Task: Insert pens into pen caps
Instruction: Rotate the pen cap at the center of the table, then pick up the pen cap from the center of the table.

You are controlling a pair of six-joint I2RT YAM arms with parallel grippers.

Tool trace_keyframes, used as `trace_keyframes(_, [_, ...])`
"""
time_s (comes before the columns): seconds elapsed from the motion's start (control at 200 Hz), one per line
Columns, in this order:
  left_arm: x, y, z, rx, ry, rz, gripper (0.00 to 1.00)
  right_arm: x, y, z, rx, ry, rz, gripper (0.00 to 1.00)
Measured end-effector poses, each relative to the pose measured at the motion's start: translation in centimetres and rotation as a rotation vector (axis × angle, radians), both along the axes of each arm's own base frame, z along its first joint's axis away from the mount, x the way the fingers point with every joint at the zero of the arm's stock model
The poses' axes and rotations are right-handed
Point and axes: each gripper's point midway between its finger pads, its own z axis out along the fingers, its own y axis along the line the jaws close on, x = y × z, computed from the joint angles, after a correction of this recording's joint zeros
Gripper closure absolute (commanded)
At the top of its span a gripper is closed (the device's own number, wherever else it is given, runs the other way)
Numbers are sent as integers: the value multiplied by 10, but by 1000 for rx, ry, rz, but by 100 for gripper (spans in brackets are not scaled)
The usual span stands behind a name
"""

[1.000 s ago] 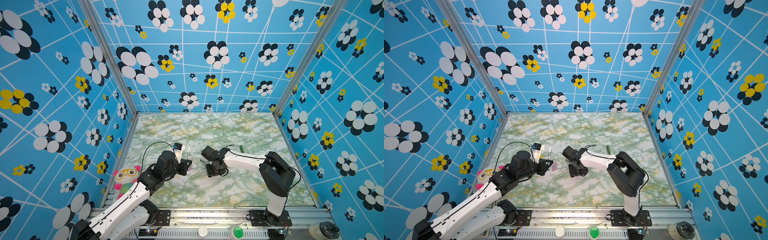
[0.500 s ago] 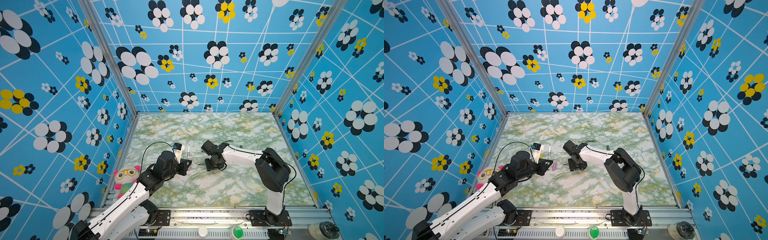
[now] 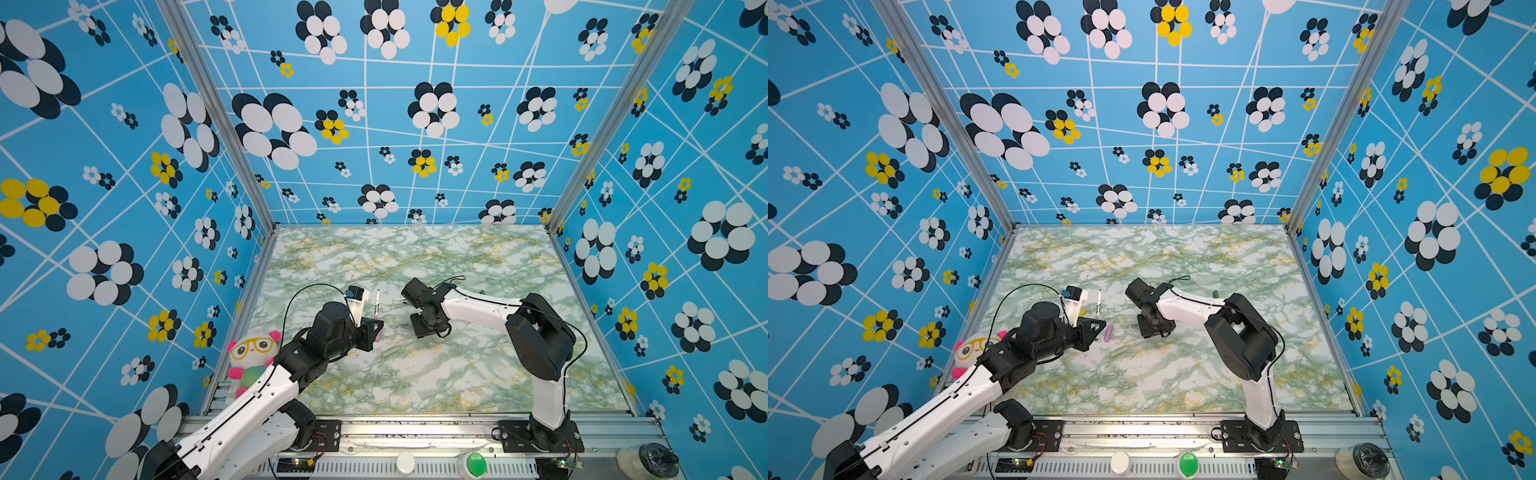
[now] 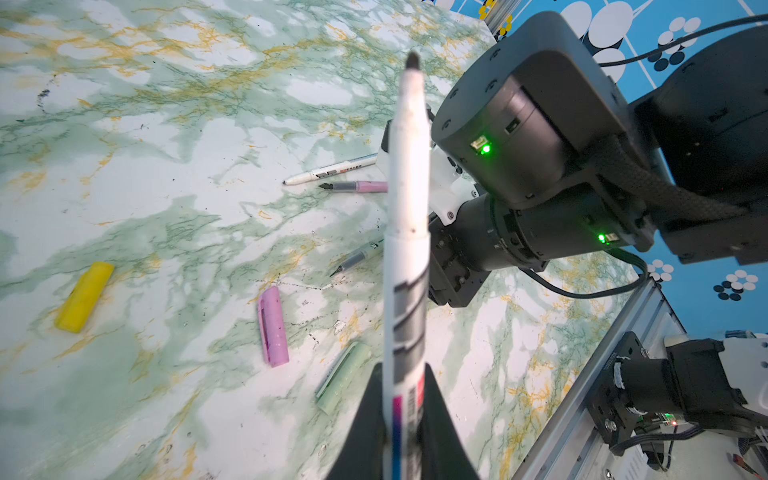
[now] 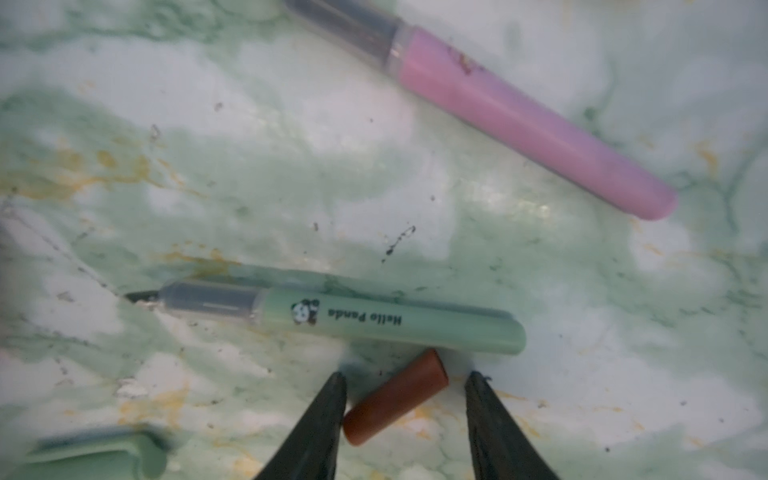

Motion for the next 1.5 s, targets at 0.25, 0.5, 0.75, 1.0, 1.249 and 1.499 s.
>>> trace_keyframes(0.25, [0,0,0,0,0,0,100,7,0,0,-5,-9,-5,71])
trace_keyframes(0.5, [0,0,0,1,1,0,100,7,-1,0,-8,-10,2,82])
trace_keyframes(0.75, [2,-2,-6,10,15,-1,100,5,-3,-1,2,-22,5,80])
trace_keyframes(1.0, [3,-3,-6,7,17,-6,100,3,-5,0,6,-28,7,85])
trace_keyframes(1.249, [3,-4,-6,4,16,-9,100,-2,-10,1,-7,-19,8,87])
trace_keyframes(1.499, [2,-15,-9,-18,34,-56,100,5,-19,32,45,-50,-25,88])
